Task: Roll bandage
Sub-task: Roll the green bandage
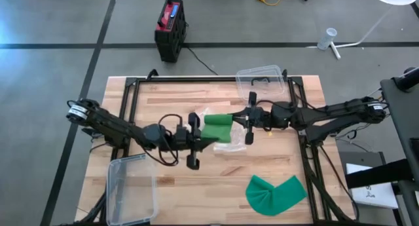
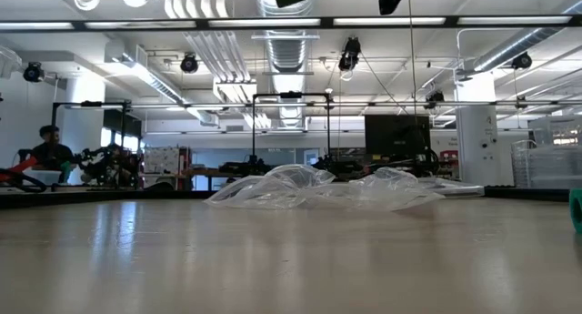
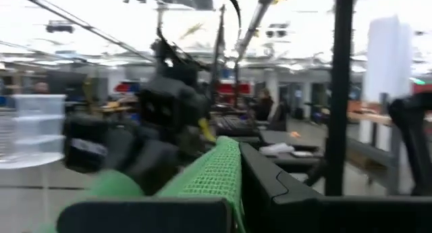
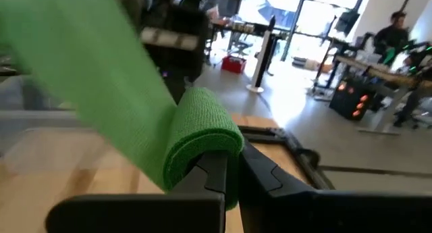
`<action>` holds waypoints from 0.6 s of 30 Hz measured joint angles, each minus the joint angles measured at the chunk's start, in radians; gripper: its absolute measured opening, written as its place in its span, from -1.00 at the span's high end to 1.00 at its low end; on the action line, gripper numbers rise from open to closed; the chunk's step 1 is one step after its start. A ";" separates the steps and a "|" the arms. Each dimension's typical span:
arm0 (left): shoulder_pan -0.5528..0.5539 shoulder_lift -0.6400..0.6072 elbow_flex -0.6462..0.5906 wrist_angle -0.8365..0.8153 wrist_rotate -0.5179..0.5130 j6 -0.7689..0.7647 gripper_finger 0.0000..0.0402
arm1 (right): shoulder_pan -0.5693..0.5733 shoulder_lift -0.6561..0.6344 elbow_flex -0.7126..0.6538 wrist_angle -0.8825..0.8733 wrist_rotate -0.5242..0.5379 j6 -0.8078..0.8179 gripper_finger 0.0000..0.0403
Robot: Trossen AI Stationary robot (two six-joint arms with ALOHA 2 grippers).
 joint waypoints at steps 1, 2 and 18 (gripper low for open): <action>0.000 -0.008 0.000 0.004 -0.021 -0.006 1.00 | 0.001 0.000 -0.006 0.001 -0.002 0.007 0.98; 0.000 -0.017 0.000 0.004 -0.049 -0.016 1.00 | 0.002 0.000 -0.012 0.001 -0.003 0.013 0.98; 0.063 -0.037 -0.014 -0.037 -0.153 -0.071 1.00 | 0.002 0.055 -0.024 -0.007 -0.232 0.095 0.98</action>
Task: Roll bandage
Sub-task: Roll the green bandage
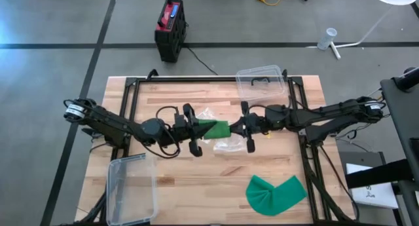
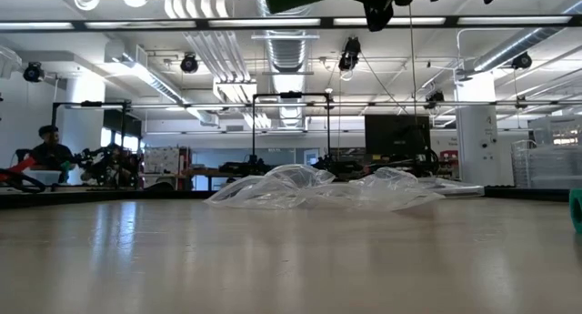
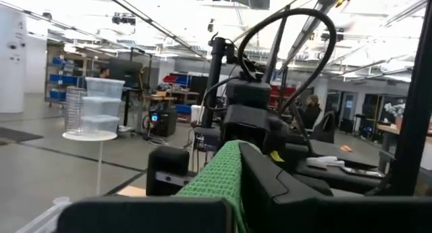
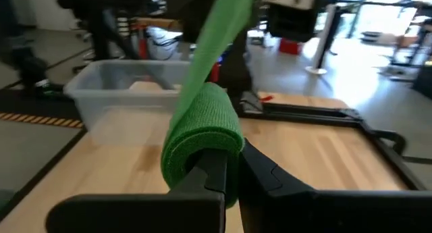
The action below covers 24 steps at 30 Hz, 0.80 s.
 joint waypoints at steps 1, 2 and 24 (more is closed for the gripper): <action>0.002 -0.001 -0.001 0.000 0.000 -0.001 1.00 | 0.000 0.001 0.000 -0.004 -0.020 -0.001 0.98; 0.003 -0.002 -0.004 -0.003 -0.006 -0.003 1.00 | 0.000 0.005 0.000 -0.003 -0.035 0.000 0.98; 0.007 -0.007 -0.023 -0.141 -0.070 -0.137 0.37 | 0.028 0.003 0.030 -0.019 -0.129 0.037 0.98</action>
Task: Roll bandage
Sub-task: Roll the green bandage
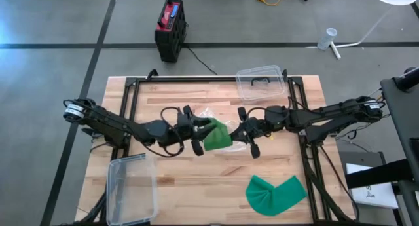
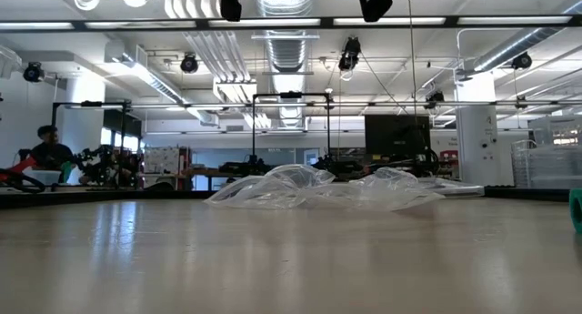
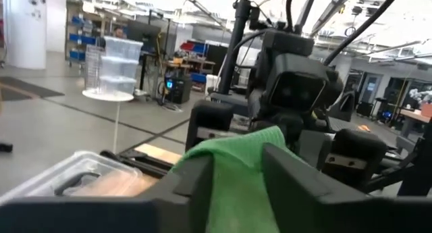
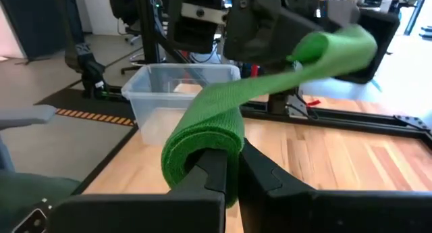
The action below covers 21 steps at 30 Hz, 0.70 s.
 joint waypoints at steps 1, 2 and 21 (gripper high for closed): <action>0.000 0.000 0.000 -0.008 0.000 -0.007 0.28 | 0.001 0.000 0.004 0.000 -0.002 0.001 0.98; 0.000 0.000 0.000 -0.020 0.000 -0.014 0.20 | 0.001 0.000 0.009 0.002 -0.002 0.003 0.98; -0.041 -0.204 -0.038 -0.343 0.009 0.108 -0.45 | 0.000 -0.067 0.016 -0.020 0.002 0.033 0.98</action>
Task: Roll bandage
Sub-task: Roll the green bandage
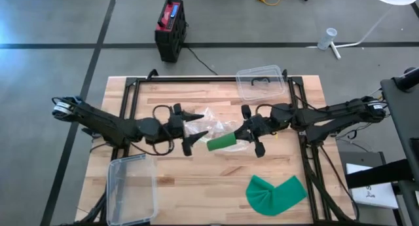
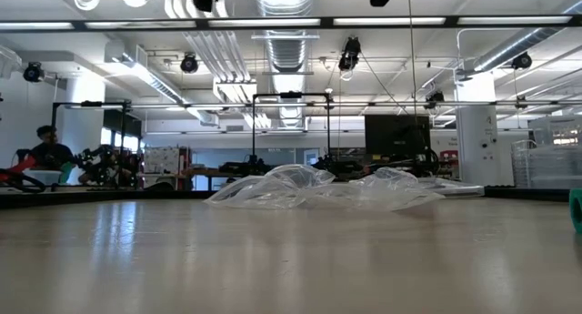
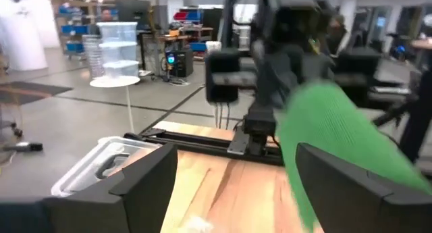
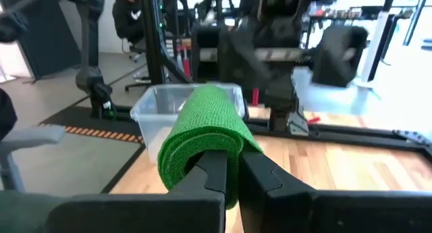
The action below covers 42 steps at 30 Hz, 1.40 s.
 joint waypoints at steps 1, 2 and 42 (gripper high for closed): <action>-0.008 -0.014 -0.020 0.006 0.000 0.007 -0.44 | 0.000 -0.012 0.000 -0.005 0.000 0.000 0.98; -0.015 -0.022 -0.042 0.026 0.003 0.008 -0.44 | 0.000 -0.022 0.000 -0.006 0.000 -0.001 0.98; 0.139 0.361 -0.009 0.627 0.325 0.085 0.93 | -0.029 -0.042 0.000 0.046 0.081 -0.002 0.98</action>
